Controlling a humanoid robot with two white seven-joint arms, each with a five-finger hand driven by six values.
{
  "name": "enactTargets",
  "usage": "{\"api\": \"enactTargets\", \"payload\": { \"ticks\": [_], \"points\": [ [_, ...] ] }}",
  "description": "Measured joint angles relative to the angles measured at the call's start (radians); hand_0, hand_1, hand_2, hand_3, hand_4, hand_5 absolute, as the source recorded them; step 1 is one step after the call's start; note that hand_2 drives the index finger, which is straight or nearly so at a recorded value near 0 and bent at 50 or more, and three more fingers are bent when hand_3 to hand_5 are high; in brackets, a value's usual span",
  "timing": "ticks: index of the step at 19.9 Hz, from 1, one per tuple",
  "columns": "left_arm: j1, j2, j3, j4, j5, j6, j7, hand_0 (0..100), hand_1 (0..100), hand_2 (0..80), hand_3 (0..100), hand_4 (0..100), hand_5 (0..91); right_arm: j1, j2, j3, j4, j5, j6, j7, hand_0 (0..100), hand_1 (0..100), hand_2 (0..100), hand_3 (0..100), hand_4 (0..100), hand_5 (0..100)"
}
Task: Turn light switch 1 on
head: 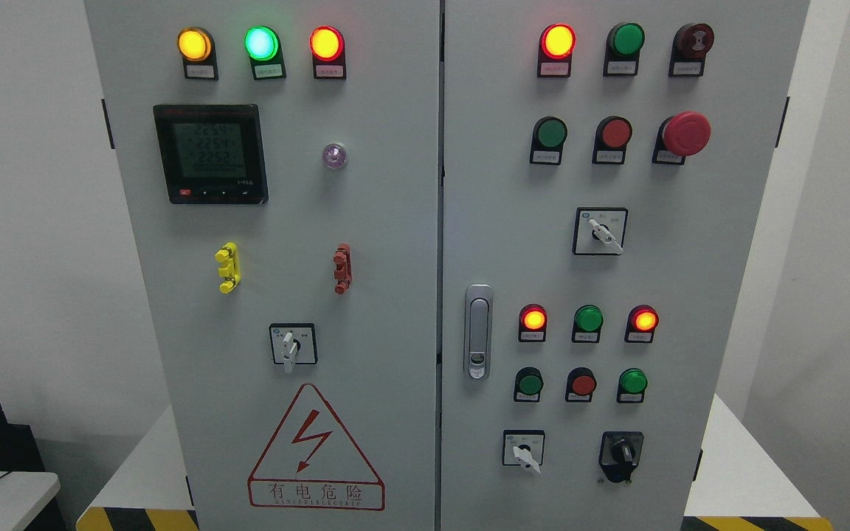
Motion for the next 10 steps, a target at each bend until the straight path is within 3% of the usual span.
{"api": "enactTargets", "payload": {
  "ticks": [5, 10],
  "points": [
    [0.002, 0.004, 0.002, -0.003, 0.001, -0.002, 0.052, 11, 0, 0.0, 0, 0, 0.0, 0.000, 0.000, 0.000, 0.000, 0.000, 0.000, 0.000, 12, 39, 0, 0, 0, 0],
    [0.004, 0.007, 0.020, -0.008, 0.001, -0.003, 0.067, 12, 0, 0.0, 0, 0, 0.0, 0.000, 0.000, 0.000, 0.000, 0.000, 0.000, 0.000, 12, 39, 0, 0, 0, 0]
  ]
}}
